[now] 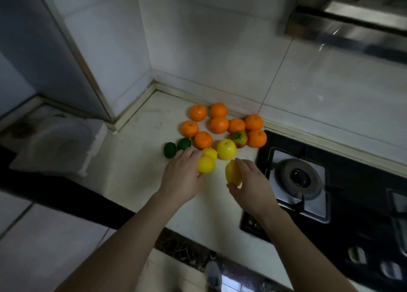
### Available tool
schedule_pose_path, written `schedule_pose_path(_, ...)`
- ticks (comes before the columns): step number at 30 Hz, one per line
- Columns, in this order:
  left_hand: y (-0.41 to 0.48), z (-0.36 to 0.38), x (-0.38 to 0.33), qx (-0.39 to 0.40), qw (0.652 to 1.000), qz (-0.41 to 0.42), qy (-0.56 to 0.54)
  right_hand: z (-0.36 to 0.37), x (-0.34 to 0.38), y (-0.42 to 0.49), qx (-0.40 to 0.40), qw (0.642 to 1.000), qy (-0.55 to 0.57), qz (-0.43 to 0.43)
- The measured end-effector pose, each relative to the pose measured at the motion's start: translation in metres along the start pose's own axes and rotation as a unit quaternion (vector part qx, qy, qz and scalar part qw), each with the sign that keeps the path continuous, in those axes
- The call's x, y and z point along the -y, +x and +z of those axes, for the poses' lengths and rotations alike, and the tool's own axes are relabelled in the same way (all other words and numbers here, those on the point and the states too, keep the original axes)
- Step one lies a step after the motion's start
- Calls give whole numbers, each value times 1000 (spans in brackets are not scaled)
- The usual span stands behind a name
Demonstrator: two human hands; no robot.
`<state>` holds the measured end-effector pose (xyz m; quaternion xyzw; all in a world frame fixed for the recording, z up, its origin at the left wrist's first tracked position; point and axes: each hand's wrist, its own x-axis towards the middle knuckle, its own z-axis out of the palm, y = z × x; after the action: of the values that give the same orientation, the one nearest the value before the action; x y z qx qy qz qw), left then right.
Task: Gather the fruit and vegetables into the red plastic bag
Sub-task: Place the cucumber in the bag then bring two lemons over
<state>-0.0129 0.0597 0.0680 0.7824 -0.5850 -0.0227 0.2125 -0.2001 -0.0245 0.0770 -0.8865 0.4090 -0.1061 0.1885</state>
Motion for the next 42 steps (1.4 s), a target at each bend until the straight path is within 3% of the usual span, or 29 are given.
schedule_pose_path(10, -62, -67, -26, -48, 997, 50, -24, -39, 57, -93, -69, 997, -13, 16)
schedule_pose_path(18, -94, -97, -72, -67, 993, 91, -38, -82, 57, -159, -124, 991, -32, 28)
schedule_pose_path(42, -205, -57, -401, -25, 971, 220, -91, -230, -113, -446, -228, 962, -70, 133)
